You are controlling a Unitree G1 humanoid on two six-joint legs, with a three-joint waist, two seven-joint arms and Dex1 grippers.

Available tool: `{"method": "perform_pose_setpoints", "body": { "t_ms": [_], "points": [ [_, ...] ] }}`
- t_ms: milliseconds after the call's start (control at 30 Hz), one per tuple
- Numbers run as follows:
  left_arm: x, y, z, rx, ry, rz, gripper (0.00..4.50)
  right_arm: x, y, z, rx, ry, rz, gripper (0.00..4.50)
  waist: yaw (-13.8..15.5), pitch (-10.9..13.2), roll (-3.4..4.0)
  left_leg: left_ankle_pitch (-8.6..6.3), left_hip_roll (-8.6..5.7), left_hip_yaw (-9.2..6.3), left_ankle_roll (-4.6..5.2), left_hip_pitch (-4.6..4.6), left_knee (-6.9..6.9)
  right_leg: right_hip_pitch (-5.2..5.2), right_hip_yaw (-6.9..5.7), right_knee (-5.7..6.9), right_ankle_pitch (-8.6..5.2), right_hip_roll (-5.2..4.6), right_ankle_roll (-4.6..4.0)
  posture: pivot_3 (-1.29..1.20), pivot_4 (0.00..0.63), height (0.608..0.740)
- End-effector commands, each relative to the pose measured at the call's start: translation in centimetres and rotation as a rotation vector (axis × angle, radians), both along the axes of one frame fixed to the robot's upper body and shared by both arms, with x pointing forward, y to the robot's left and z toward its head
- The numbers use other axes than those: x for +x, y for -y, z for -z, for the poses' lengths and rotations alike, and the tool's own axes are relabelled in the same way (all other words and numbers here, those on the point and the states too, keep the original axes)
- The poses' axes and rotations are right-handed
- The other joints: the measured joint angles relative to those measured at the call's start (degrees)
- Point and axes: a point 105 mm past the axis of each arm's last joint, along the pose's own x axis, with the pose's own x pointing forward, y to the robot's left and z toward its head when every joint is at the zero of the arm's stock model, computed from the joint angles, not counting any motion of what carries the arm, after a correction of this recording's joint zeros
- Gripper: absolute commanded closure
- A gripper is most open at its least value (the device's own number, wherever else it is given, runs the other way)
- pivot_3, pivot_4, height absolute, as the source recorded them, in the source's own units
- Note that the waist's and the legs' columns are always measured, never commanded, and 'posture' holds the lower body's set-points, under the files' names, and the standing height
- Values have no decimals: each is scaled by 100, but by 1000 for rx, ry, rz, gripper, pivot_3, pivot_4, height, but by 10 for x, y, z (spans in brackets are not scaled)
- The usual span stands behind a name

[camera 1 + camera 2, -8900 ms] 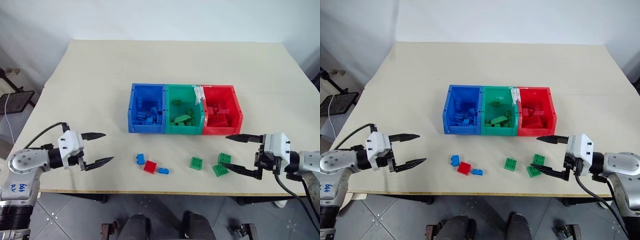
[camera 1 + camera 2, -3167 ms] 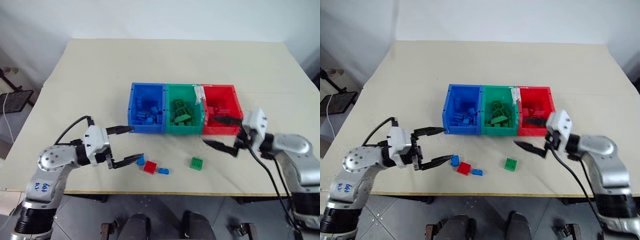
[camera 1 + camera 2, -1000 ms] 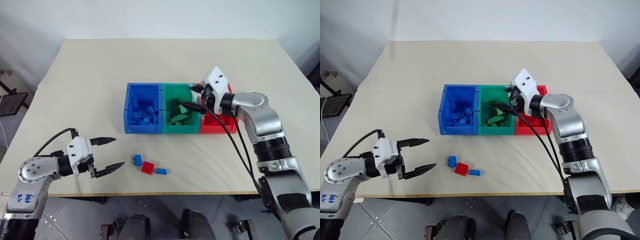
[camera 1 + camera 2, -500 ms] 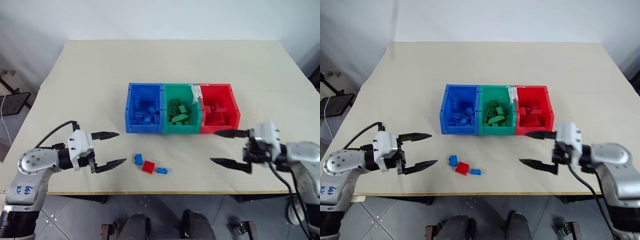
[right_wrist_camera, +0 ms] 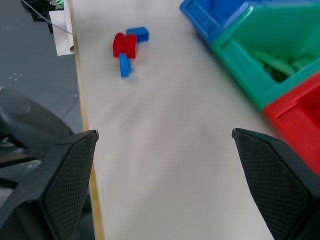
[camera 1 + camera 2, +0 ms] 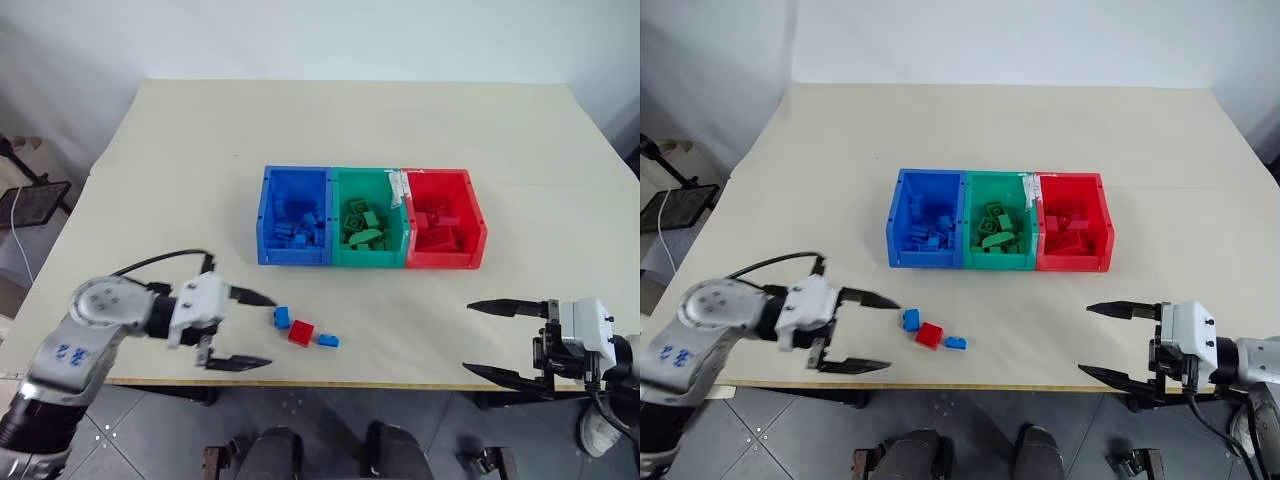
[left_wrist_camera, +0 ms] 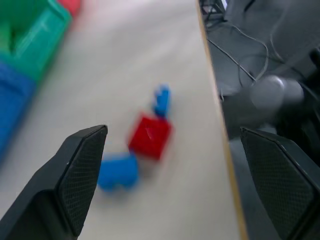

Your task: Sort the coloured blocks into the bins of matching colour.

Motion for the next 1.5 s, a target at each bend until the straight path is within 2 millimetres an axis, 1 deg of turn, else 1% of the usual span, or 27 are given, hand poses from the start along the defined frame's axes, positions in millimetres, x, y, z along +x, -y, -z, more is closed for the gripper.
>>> {"method": "perform_pose_setpoints", "body": {
  "t_ms": [33,100,167,200,300,433,467,500,567,700,900,1000,1067,1100,1167,1233,1267,1333,1367,1467,1500],
  "points": [
    [-7,34,11,133,-6,67,0,-6,-3,-8,6,25,3,22,7,0,0,0,0,2,0,-1,-1,0,0,-2,0,0,0,0,150,740],
    [-6,50,11,180,19,97,0,-9,0,-9,-12,24,18,22,22,1,-2,0,-1,4,1,-5,1,0,-1,-3,0,1,0,0,150,740],
    [-3,56,17,241,52,119,0,-9,2,-10,-14,24,32,22,23,3,-5,1,-1,5,2,-6,3,0,0,-5,0,1,0,0,150,740],
    [6,60,20,268,102,105,0,-11,1,-9,-13,21,32,22,12,3,-5,1,0,6,2,-5,3,0,0,-6,0,2,0,0,150,740],
    [21,67,29,338,169,84,0,-16,-6,-5,-15,12,23,22,14,3,-5,1,3,8,2,-4,3,0,1,-8,0,7,0,0,150,740],
    [18,72,33,365,157,125,0,-18,-13,-9,-4,22,28,22,11,4,-8,1,3,9,2,-7,3,-1,3,-12,0,6,0,0,150,740],
    [19,73,34,371,172,128,390,-19,-14,-8,-6,23,29,0,15,5,-8,1,3,8,2,-7,4,-1,3,-12,0,6,0,0,150,740],
    [20,73,34,376,182,131,576,-20,-14,-8,-7,23,29,0,16,5,-8,1,3,7,2,-7,5,-1,3,-12,0,6,0,0,150,740],
    [22,74,37,384,187,130,1196,-21,-15,-7,-12,27,28,0,62,5,-9,1,3,6,3,-11,12,-1,3,-11,0,6,0,0,150,740],
    [25,71,44,388,152,99,2460,-25,-20,-3,-24,29,10,0,120,6,-10,1,1,7,6,-15,23,0,5,-12,0,5,0,0,150,740],
    [26,72,39,355,147,95,4168,-23,-25,0,-8,9,-13,0,117,6,-10,2,2,7,8,-13,27,2,7,-10,0,5,0,0,150,740],
    [27,79,31,284,122,83,4180,-19,-31,-3,53,23,-1,0,119,6,-11,2,1,7,8,-14,28,1,7,-9,0,4,0,0,150,740],
    [28,85,15,176,95,77,4180,-17,-34,-3,77,37,7,0,120,6,-11,2,1,5,8,-15,28,1,5,-8,0,4,0,0,150,740],
    [30,85,8,130,77,50,4180,-15,-35,-3,90,46,17,0,121,7,-11,2,1,5,8,-15,28,1,5,-7,0,4,0,0,150,740],
    [29,83,-1,73,69,61,4180,-13,-36,-3,106,57,29,0,107,7,-11,2,2,-1,8,-20,31,0,2,-7,0,4,0,0,150,740],
    [30,82,-15,-28,58,42,4180,-10,-35,-4,112,71,46,0,96,6,-11,2,2,-2,8,-19,29,0,1,-6,0,4,0,0,150,740],
    [34,80,-24,-85,78,14,4180,-8,-34,-6,124,81,60,0,94,6,-11,2,3,-3,8,-18,29,-1,1,-4,0,4,0,0,150,740],
    [43,72,-42,-202,136,-49,4180,-5,-32,-11,155,111,91,0,89,7,-11,2,3,-7,8,-17,29,-1,1,-4,0,4,0,0,150,740],
    [51,64,-50,-244,186,-112,4180,-3,-31,-15,183,135,114,0,89,6,-11,2,3,-12,8,-17,29,-1,1,-4,0,4,0,0,150,740],
    [68,44,-61,-316,256,-243,4180,-1,-29,-22,231,184,155,0,105,6,-11,2,2,-21,7,-16,29,-1,-2,-2,0,4,0,0,150,740],
    [80,32,-65,-361,221,-348,4180,-1,-29,-23,240,194,166,0,105,6,-11,2,0,-19,7,-16,29,0,-1,-2,0,3,0,0,150,740]
  ]
}}
